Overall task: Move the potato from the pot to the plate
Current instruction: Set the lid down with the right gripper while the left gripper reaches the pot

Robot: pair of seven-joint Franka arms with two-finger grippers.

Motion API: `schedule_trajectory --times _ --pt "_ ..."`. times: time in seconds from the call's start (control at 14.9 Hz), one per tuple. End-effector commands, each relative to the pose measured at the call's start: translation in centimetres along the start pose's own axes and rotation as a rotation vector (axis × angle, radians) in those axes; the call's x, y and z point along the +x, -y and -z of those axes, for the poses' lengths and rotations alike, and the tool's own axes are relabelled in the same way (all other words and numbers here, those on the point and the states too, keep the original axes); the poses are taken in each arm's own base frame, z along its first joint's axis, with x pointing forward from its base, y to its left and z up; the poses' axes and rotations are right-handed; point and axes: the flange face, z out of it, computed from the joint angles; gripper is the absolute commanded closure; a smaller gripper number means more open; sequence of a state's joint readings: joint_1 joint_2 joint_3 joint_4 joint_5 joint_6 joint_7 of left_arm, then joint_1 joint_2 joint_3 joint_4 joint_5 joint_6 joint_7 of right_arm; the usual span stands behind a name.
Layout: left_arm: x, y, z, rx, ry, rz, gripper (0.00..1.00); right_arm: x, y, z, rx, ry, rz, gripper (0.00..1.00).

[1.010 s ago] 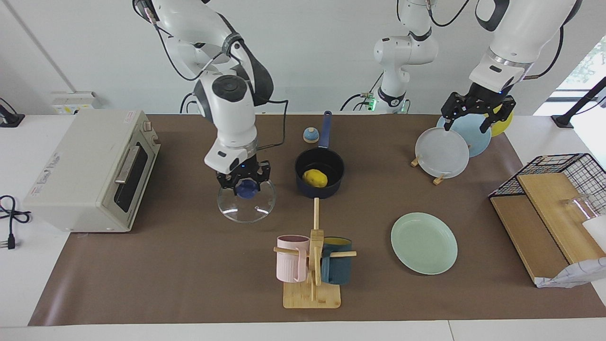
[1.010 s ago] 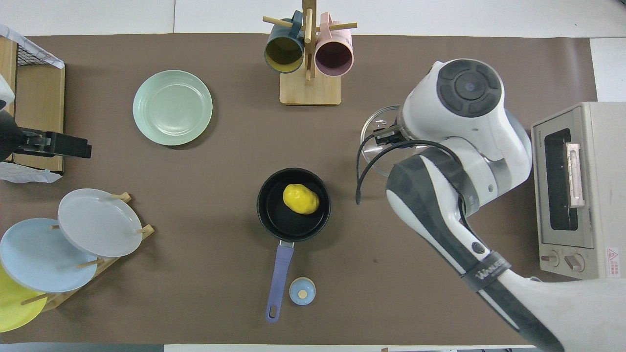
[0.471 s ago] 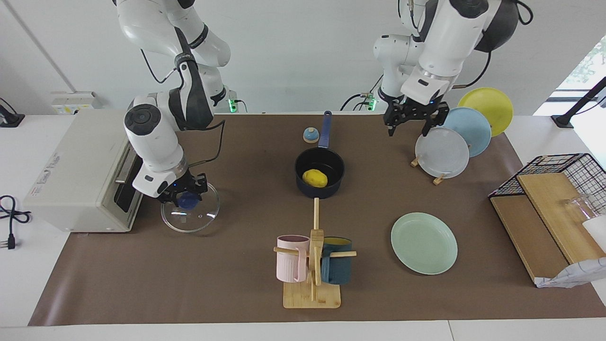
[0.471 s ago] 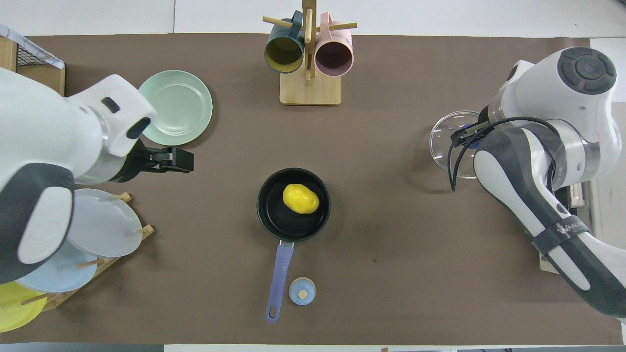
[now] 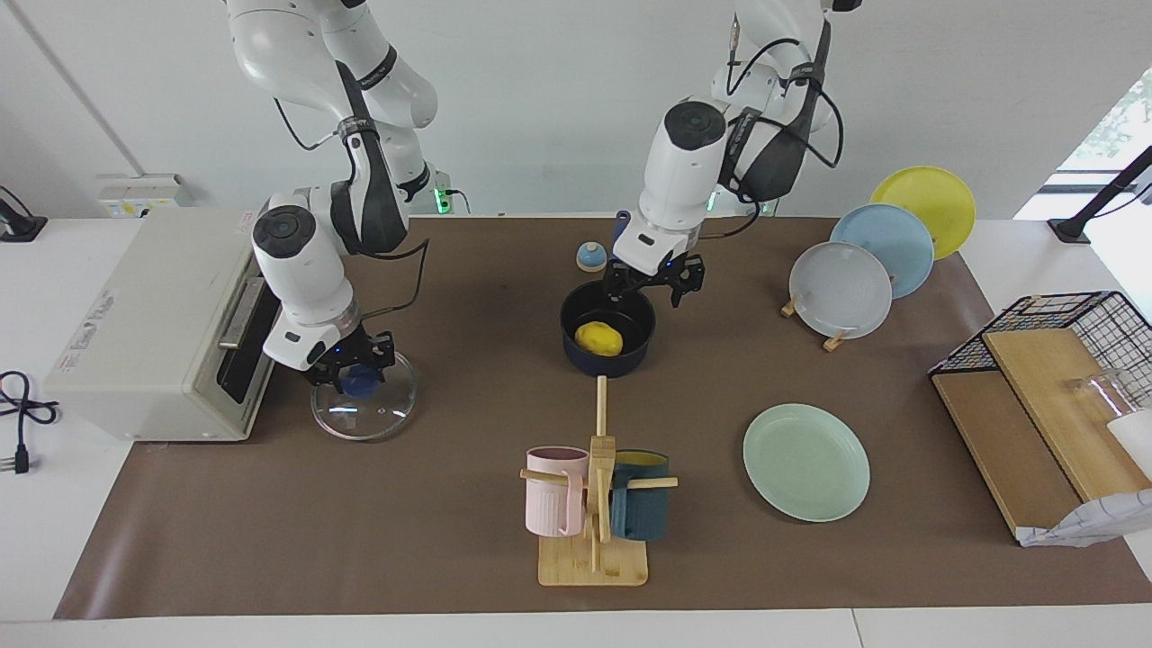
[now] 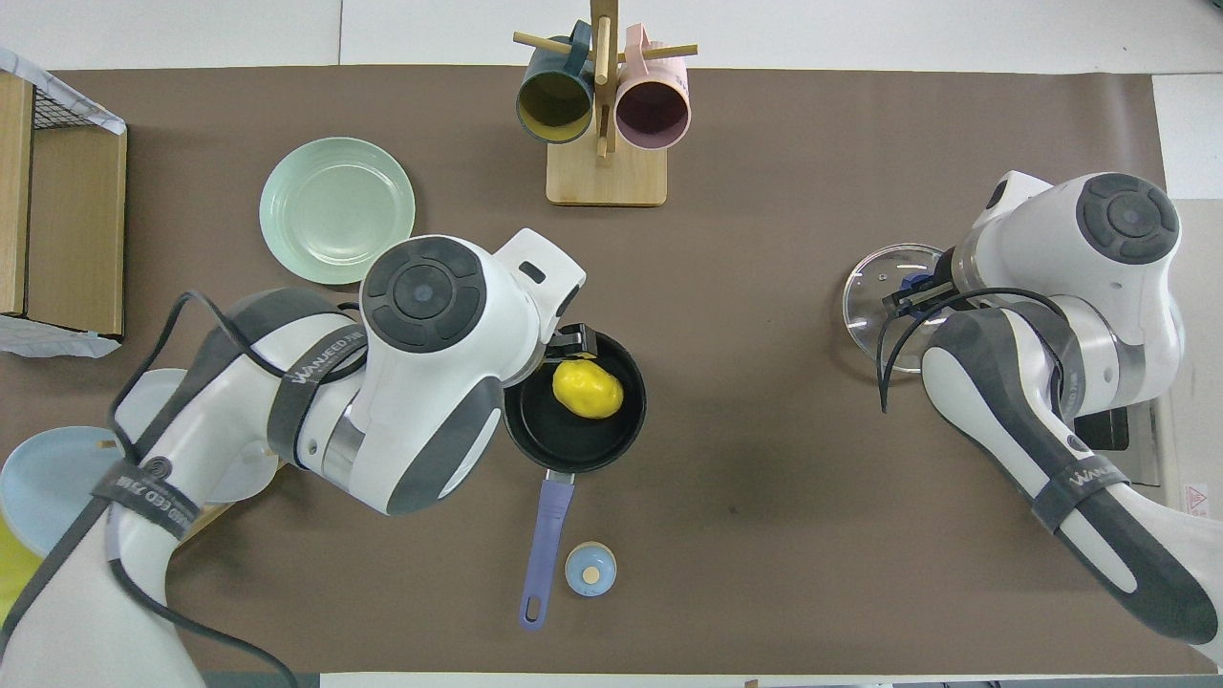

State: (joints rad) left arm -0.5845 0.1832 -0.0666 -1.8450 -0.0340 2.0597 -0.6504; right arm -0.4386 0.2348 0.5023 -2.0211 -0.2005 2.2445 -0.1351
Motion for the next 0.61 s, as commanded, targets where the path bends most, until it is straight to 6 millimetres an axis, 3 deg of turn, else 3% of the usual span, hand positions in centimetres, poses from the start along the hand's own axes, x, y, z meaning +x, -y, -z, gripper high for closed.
schedule_trajectory --times 0.0,0.27,0.4,0.54 --pt "-1.4 -1.0 -3.7 -0.013 -0.009 0.008 0.00 -1.4 -0.7 -0.1 0.015 -0.010 -0.001 0.50" --pt "-2.2 -1.4 -6.1 0.003 0.009 -0.004 0.00 -2.3 0.0 -1.0 0.035 -0.015 -0.011 0.40" --pt "-2.8 -1.5 -6.5 0.010 0.017 -0.013 0.00 -2.2 -0.1 -0.8 0.034 -0.018 -0.003 0.04" --pt "-3.7 -1.8 -7.5 0.023 0.032 -0.026 0.00 -1.8 -0.3 -0.2 0.036 -0.022 -0.009 0.00"
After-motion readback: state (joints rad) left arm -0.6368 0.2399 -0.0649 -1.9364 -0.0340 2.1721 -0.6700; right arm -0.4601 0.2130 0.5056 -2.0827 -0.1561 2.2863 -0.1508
